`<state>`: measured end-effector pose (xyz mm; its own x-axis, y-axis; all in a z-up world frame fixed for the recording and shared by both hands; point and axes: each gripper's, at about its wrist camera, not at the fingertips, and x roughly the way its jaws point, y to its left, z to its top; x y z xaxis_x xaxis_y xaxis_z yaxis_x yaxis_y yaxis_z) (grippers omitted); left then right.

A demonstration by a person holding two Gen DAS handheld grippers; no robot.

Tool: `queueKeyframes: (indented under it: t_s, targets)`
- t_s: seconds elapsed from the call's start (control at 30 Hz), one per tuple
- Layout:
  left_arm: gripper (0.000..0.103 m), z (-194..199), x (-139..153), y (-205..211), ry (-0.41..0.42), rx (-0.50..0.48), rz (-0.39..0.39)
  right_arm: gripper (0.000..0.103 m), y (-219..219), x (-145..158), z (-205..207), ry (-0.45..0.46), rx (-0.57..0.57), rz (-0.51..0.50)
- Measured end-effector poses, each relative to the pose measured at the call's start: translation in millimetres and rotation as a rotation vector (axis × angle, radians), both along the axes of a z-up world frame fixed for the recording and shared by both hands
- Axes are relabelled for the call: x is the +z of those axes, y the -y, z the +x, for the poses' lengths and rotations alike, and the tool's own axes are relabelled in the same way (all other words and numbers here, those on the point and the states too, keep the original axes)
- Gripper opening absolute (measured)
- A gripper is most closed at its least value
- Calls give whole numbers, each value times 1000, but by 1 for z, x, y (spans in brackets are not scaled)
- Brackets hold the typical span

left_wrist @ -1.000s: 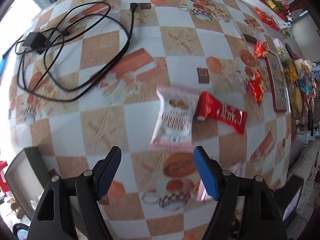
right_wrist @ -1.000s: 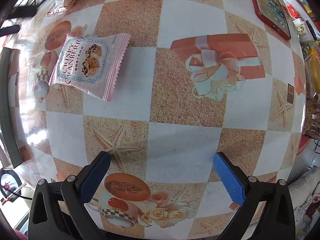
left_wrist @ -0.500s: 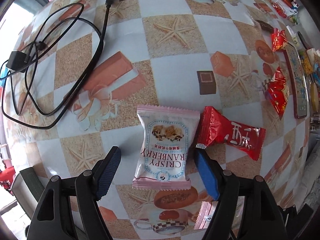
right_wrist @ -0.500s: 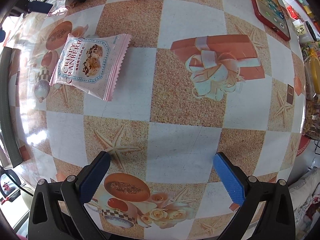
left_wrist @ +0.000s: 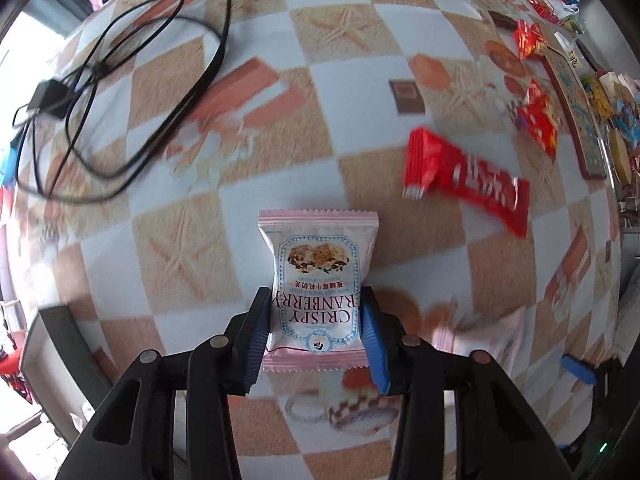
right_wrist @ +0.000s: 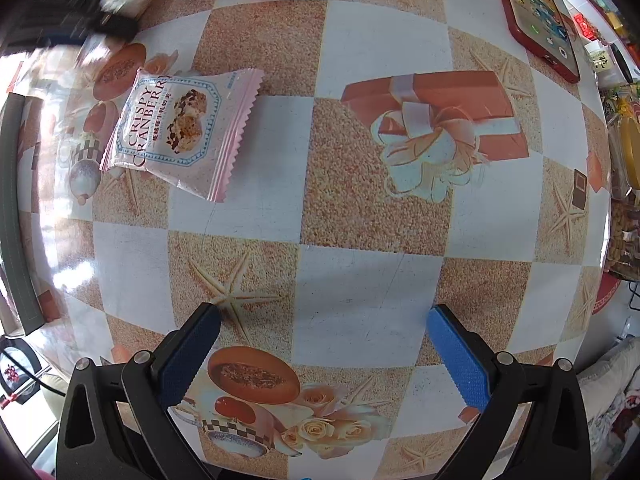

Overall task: Organize snacks
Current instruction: 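Grasp a pink Crispy Cranberry packet with the left tool and lift it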

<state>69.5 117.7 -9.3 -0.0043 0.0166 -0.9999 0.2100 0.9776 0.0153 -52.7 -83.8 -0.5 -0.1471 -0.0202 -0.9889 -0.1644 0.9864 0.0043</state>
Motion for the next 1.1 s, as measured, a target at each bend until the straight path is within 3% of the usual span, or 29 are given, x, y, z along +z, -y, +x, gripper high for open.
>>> queueKeyframes:
  t_s: [0.23, 0.37, 0.63, 0.7, 0.8, 0.87, 0.97, 1.1]
  targets:
    - [49, -59, -4, -31, -17, 80, -15, 103, 0, 0, -1, 20, -5, 2]
    - [77, -81, -14, -42, -40, 93, 4, 103, -2, 2, 1, 19, 1, 2]
    - [82, -62, -21, -52, -50, 109, 1, 103, -10, 1, 9, -28, 63, -6]
    - [85, -55, -24, -58, -50, 116, 0, 103, -18, 3, 16, -37, 115, -18]
    - [91, -36, -23, -49, -53, 111, 6, 103, -39, 23, 28, 57, 242, -2]
    - [103, -30, -26, -59, -77, 116, 19, 103, -61, 34, 38, 104, 354, 17]
    - [103, -29, -29, -71, -83, 147, 0, 103, -94, 37, 50, 136, 508, 6]
    - [103, -25, -30, -75, -76, 148, -1, 103, -126, 28, 67, 145, 610, -16]
